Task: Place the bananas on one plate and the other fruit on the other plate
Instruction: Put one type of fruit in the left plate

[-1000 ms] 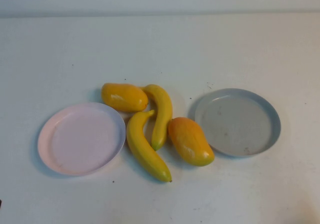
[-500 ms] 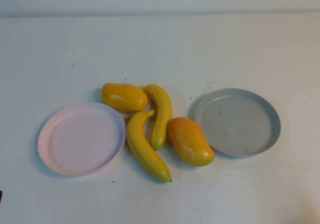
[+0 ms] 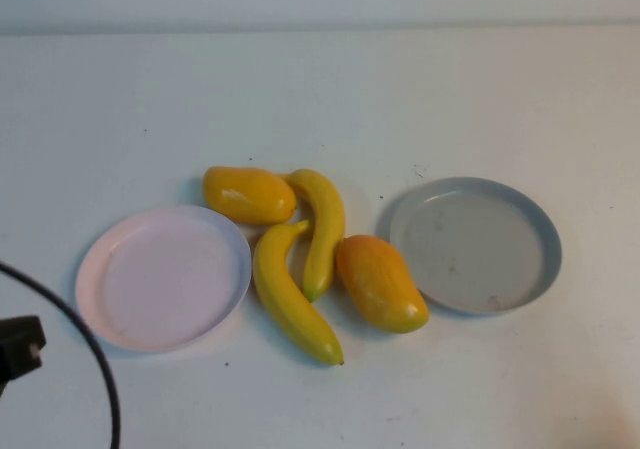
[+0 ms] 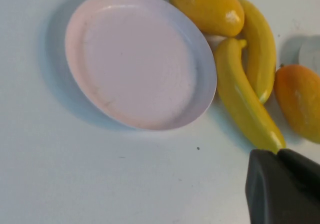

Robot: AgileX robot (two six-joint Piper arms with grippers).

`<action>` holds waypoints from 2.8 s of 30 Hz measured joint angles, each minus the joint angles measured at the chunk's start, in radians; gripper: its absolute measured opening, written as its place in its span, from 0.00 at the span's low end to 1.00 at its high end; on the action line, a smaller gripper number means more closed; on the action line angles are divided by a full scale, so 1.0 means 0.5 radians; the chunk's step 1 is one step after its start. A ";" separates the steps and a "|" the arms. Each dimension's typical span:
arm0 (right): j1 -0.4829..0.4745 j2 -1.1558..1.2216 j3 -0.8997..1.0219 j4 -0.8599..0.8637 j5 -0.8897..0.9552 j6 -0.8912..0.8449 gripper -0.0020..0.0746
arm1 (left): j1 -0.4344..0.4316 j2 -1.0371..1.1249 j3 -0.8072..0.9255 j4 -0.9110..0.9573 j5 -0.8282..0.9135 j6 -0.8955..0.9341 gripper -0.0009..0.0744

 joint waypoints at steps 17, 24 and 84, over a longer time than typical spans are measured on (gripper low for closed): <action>0.000 0.000 0.000 0.000 0.000 0.000 0.00 | -0.424 1.435 -0.971 0.091 0.155 0.301 0.01; 0.000 0.000 0.000 0.000 0.000 0.000 0.00 | -0.801 1.929 -1.328 0.128 0.163 0.188 0.01; 0.000 0.000 0.000 0.000 0.000 0.000 0.00 | -1.457 3.147 -2.382 0.784 0.645 -0.661 0.90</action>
